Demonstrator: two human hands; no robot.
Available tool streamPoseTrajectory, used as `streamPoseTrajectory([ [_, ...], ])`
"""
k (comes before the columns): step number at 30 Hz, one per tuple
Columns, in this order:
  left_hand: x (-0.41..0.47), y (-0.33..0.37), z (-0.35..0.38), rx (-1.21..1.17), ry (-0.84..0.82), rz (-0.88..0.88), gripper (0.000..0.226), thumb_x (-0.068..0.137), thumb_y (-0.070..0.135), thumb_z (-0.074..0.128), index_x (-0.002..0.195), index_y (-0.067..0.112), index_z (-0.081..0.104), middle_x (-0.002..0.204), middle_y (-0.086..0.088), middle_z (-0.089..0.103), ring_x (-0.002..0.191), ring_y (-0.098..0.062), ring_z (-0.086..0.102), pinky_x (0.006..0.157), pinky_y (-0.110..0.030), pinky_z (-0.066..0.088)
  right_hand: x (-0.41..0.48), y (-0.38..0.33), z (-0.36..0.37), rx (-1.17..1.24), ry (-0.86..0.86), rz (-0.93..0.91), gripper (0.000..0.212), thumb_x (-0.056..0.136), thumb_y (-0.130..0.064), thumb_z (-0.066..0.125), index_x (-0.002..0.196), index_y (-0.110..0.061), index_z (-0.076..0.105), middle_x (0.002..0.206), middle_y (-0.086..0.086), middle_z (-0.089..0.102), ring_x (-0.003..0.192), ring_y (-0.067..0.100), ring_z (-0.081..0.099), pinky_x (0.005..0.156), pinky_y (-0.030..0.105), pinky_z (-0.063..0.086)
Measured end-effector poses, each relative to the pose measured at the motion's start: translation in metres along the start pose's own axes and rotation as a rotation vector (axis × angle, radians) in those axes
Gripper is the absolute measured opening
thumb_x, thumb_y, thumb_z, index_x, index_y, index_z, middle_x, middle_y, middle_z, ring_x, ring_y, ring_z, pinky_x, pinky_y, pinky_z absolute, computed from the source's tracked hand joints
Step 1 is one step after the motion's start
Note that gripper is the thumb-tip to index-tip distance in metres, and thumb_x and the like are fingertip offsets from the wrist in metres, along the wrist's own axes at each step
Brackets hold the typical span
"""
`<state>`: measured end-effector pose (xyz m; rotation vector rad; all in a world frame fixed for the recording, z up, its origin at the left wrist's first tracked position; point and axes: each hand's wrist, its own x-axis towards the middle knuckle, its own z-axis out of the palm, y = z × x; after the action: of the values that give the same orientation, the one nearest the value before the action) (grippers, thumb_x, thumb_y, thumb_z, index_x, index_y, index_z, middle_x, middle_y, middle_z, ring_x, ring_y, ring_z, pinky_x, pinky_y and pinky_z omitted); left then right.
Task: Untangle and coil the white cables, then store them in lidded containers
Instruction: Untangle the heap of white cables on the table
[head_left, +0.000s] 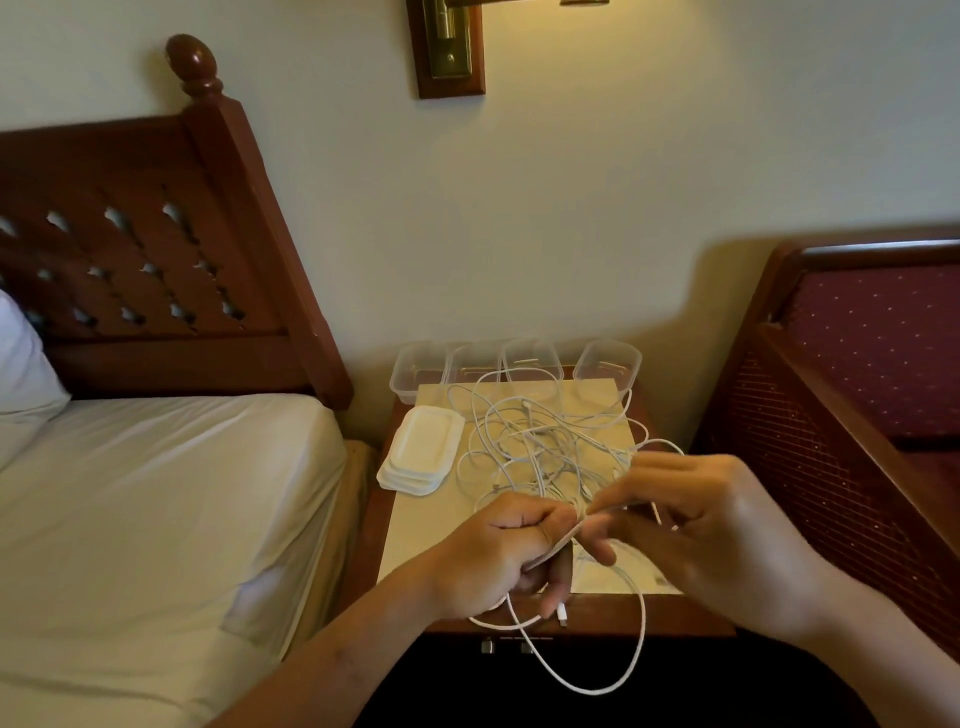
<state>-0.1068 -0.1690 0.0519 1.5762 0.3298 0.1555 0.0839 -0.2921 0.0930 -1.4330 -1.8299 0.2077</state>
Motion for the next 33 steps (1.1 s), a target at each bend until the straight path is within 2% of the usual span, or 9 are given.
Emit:
streamPoseTrajectory([
  [4, -0.001, 0.007, 0.012, -0.200, -0.009, 0.084, 0.055, 0.111, 0.037, 0.030, 0.117, -0.002, 0.069, 0.061, -0.012, 0.053, 0.050, -0.021, 0.033, 0.050, -0.021, 0.027, 0.012, 0.015, 0.000, 0.218, 0.106, 0.050, 0.006, 0.088, -0.026, 0.081, 0.090, -0.021, 0.081, 0.081, -0.008, 0.071, 0.069, 0.018, 0.064, 0.061, 0.024, 0.048],
  [8, 0.001, 0.011, 0.027, -0.379, 0.043, 0.196, 0.045, 0.109, 0.033, 0.038, 0.109, 0.004, 0.072, 0.059, -0.008, 0.055, 0.051, -0.027, 0.027, 0.055, -0.040, 0.015, 0.017, 0.025, 0.019, 0.603, 0.191, 0.137, 0.009, 0.086, -0.005, 0.071, 0.091, -0.001, 0.077, 0.085, 0.004, 0.075, 0.078, 0.012, 0.071, 0.072, 0.019, 0.054],
  [11, 0.003, 0.009, 0.031, -0.489, 0.065, 0.231, 0.040, 0.108, 0.032, 0.043, 0.106, 0.004, 0.072, 0.060, -0.003, 0.059, 0.051, -0.029, 0.026, 0.055, -0.045, 0.013, 0.015, 0.030, 0.039, 0.739, 0.227, 0.235, 0.017, 0.091, -0.007, 0.062, 0.094, 0.003, 0.075, 0.088, 0.007, 0.075, 0.082, 0.013, 0.072, 0.074, 0.021, 0.056],
  [14, 0.002, 0.009, 0.032, -0.624, 0.054, 0.294, 0.037, 0.107, 0.029, 0.046, 0.106, 0.000, 0.070, 0.068, -0.007, 0.067, 0.047, -0.014, 0.046, 0.048, -0.032, 0.028, 0.008, 0.028, 0.058, 0.766, 0.237, 0.346, 0.021, 0.096, -0.013, 0.058, 0.096, -0.005, 0.078, 0.086, 0.006, 0.076, 0.081, 0.013, 0.073, 0.075, 0.024, 0.057],
  [17, 0.004, 0.017, 0.029, -0.680, 0.062, 0.388, 0.034, 0.105, 0.023, 0.047, 0.110, -0.004, 0.068, 0.087, -0.019, 0.074, 0.061, -0.023, 0.068, 0.060, -0.031, 0.056, -0.002, 0.022, 0.074, 0.701, 0.153, 0.416, 0.022, 0.104, -0.018, 0.059, 0.096, -0.009, 0.077, 0.072, 0.014, 0.072, 0.077, 0.021, 0.073, 0.085, 0.039, 0.061],
  [20, 0.010, 0.023, 0.024, -0.603, 0.200, 0.351, 0.031, 0.102, 0.019, 0.054, 0.114, -0.005, 0.069, 0.103, -0.026, 0.074, 0.090, -0.039, 0.075, 0.085, -0.042, 0.061, -0.012, 0.018, 0.082, 0.450, 0.054, 0.438, 0.030, 0.096, 0.001, 0.054, 0.079, -0.017, 0.070, 0.069, 0.018, 0.060, 0.064, 0.026, 0.054, 0.064, 0.050, 0.050],
  [23, 0.019, 0.021, 0.022, -0.461, 0.353, 0.297, 0.029, 0.102, 0.014, 0.054, 0.116, -0.009, 0.067, 0.111, -0.029, 0.073, 0.108, -0.043, 0.072, 0.095, -0.042, 0.058, -0.013, 0.013, 0.076, 0.231, -0.094, 0.416, 0.023, 0.102, -0.006, 0.055, 0.082, -0.015, 0.064, 0.071, 0.004, 0.057, 0.062, 0.014, 0.047, 0.060, 0.037, 0.042],
  [26, 0.029, 0.020, 0.021, -0.292, 0.411, 0.288, 0.025, 0.105, 0.009, 0.052, 0.115, -0.009, 0.066, 0.110, -0.025, 0.075, 0.108, -0.035, 0.074, 0.097, -0.038, 0.058, -0.008, 0.007, 0.068, 0.080, -0.229, 0.391, 0.012, 0.103, -0.013, 0.055, 0.095, -0.018, 0.062, 0.079, -0.001, 0.058, 0.070, 0.024, 0.052, 0.068, 0.045, 0.048],
  [33, 0.048, 0.015, 0.009, 0.367, 0.432, 0.139, 0.025, 0.108, 0.022, 0.052, 0.105, 0.005, 0.070, 0.098, -0.006, 0.078, 0.084, -0.017, 0.076, 0.078, -0.040, 0.064, 0.005, -0.001, 0.050, -0.338, -0.503, 0.314, 0.025, 0.105, -0.021, 0.053, 0.130, -0.021, 0.058, 0.103, -0.006, 0.065, 0.081, 0.009, 0.060, 0.071, 0.022, 0.051],
])
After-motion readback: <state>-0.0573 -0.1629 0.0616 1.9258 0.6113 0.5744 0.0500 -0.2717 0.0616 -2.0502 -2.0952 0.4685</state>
